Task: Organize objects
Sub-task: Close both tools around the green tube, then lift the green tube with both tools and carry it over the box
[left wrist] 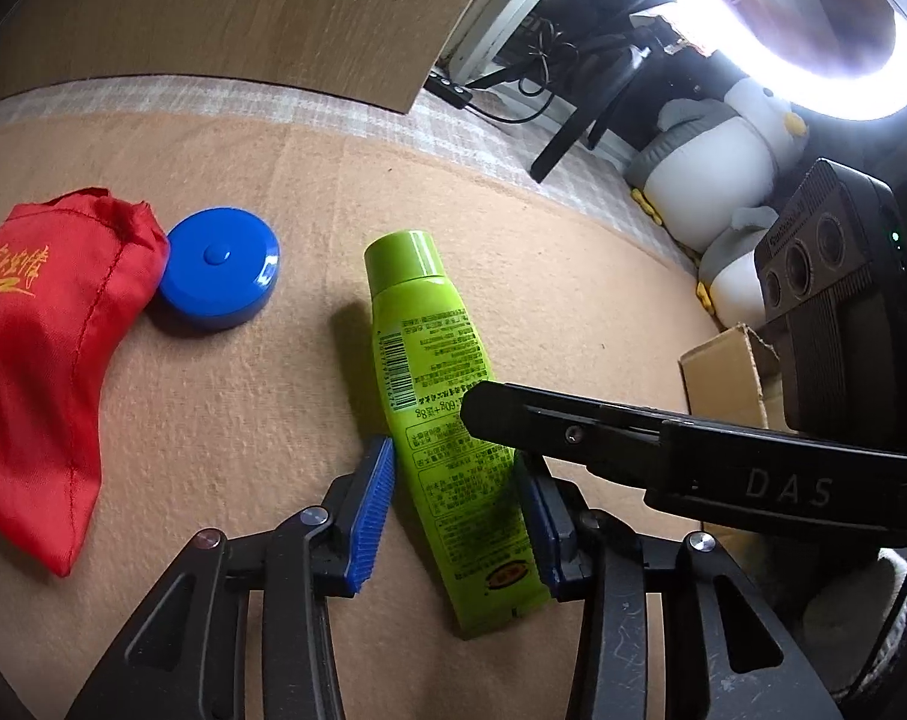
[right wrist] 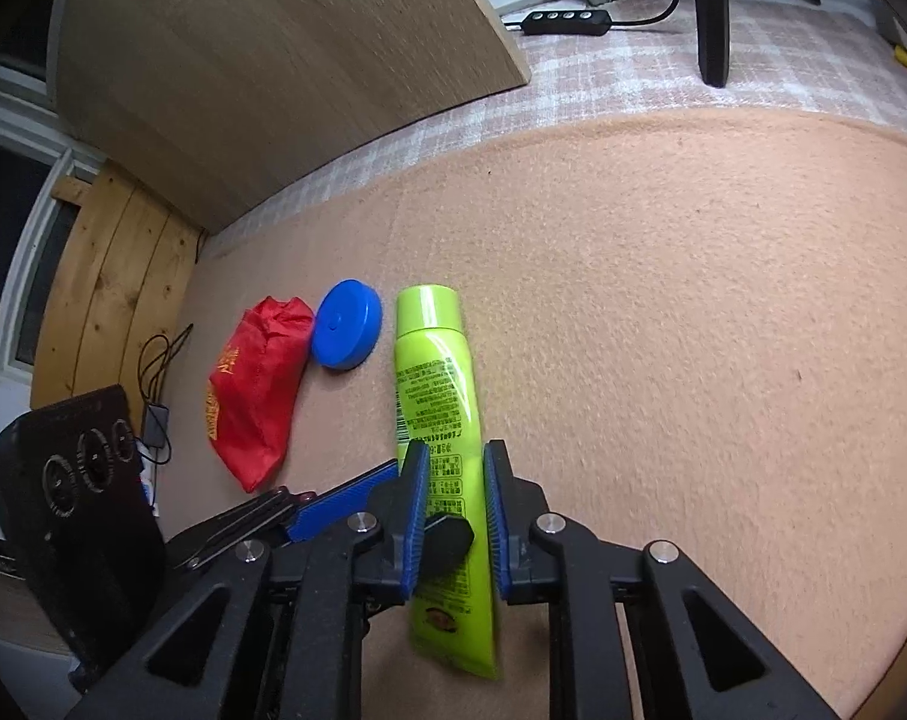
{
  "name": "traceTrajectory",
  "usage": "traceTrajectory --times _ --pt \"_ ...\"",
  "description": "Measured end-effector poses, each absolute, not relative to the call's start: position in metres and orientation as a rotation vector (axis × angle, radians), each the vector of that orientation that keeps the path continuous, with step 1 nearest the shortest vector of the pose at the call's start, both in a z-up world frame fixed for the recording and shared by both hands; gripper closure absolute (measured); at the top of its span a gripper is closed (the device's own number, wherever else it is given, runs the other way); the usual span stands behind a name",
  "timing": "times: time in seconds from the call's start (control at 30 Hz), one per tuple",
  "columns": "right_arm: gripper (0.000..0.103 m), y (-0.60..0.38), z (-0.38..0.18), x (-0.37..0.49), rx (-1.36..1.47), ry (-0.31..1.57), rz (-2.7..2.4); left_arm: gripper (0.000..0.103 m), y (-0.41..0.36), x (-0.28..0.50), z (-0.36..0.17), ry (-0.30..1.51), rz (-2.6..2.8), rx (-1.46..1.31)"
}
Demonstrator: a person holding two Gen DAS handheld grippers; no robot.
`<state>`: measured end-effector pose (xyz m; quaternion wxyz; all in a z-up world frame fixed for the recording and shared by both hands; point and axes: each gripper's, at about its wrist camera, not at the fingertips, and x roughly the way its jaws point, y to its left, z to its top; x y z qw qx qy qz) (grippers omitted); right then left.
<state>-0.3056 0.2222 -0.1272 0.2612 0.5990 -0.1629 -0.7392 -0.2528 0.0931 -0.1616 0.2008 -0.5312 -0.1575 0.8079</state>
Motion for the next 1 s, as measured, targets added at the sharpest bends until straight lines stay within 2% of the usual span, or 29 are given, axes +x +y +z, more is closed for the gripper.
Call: traceTrajectory --times 0.37,1.0 --pt "0.088 0.238 -0.118 -0.295 1.609 -0.499 -2.027 0.066 0.108 -0.241 -0.146 -0.423 2.263 -1.461" --pt "0.088 0.313 -0.055 -0.264 1.480 -0.607 -2.169 0.067 0.194 -0.216 -0.075 -0.287 2.236 -1.305"
